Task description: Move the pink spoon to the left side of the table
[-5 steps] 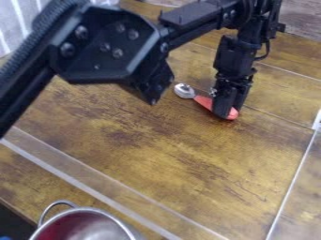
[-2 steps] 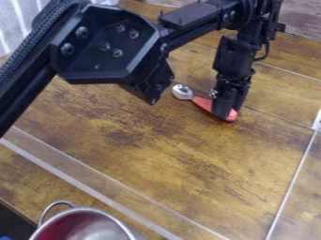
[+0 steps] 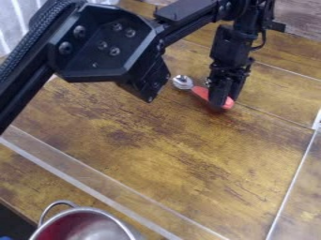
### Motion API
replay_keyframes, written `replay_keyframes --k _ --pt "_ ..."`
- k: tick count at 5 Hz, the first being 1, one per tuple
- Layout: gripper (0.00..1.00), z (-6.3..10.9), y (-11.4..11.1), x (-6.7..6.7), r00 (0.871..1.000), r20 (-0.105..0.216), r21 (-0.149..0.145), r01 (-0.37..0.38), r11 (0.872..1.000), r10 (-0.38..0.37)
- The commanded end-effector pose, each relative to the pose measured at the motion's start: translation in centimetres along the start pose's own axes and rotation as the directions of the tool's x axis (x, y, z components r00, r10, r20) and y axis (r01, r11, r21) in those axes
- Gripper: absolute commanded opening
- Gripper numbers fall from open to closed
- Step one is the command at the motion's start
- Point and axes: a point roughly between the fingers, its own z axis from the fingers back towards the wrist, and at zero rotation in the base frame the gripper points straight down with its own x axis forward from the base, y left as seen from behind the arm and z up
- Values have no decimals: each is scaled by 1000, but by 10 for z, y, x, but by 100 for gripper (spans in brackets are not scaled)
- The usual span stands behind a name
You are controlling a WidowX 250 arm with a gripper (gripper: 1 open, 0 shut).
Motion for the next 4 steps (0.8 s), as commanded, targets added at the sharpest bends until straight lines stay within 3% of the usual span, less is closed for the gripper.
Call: replay_keyframes --k 1,3,4 --pt "0 46 10 13 1000 9 -83 -9 996 10" --pt "0 79 25 5 1000 5 -79 -19 997 19" --pt "0 71 28 -2 1000 8 -82 2 997 -2"
